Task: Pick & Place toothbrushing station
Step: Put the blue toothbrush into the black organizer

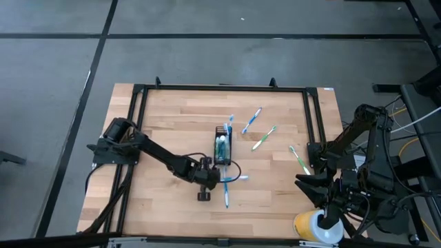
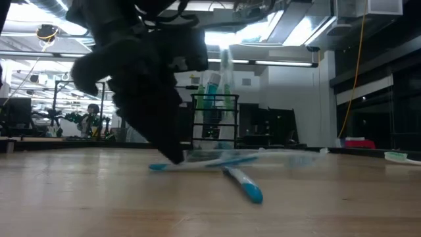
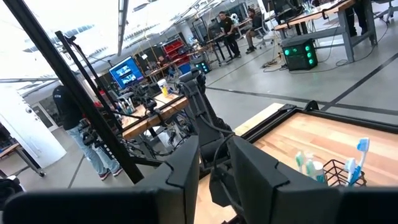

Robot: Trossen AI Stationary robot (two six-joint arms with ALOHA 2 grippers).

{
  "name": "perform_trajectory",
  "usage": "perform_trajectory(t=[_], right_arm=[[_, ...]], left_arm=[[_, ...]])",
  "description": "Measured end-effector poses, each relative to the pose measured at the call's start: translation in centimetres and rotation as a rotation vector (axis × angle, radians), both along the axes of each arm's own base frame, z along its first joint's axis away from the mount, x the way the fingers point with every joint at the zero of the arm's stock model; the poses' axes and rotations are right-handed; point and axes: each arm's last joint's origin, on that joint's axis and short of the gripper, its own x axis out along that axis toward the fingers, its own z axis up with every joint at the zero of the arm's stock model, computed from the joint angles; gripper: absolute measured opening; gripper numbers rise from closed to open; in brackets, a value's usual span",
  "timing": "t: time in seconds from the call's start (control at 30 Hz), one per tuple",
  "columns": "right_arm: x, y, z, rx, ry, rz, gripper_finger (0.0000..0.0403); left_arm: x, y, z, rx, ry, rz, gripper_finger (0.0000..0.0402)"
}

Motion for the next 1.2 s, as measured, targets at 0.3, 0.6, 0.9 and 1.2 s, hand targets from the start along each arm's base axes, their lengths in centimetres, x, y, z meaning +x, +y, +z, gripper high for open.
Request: perform_trajectory(t=[0.3,0.6,0.9,1.2], right_arm=[[0.0,0.0,0.0,-0.018,0.007,0.000,0.0096],[0.0,0.0,0.0,-0.024,0.009,0.000,0.0096],[0.4,-0.2,0.0,-0.035,0.013,-0.015,0.0096],[3.2,-1.5,-0.1,-0.036,0.037,-0.023,0.0096]], left_arm=[[-0.3,-1.3,1.4,-0.006,-0.087,0.070,0.0001],[-0.4,-1.0,3.9,0.010,-0.203,0.123,0.0001],[-1.3,-0.2,8.9,0.010,-0.402,0.221,0.0001],[-2.6,1.9,15.9,-0.035,-0.743,0.376,0.0001]])
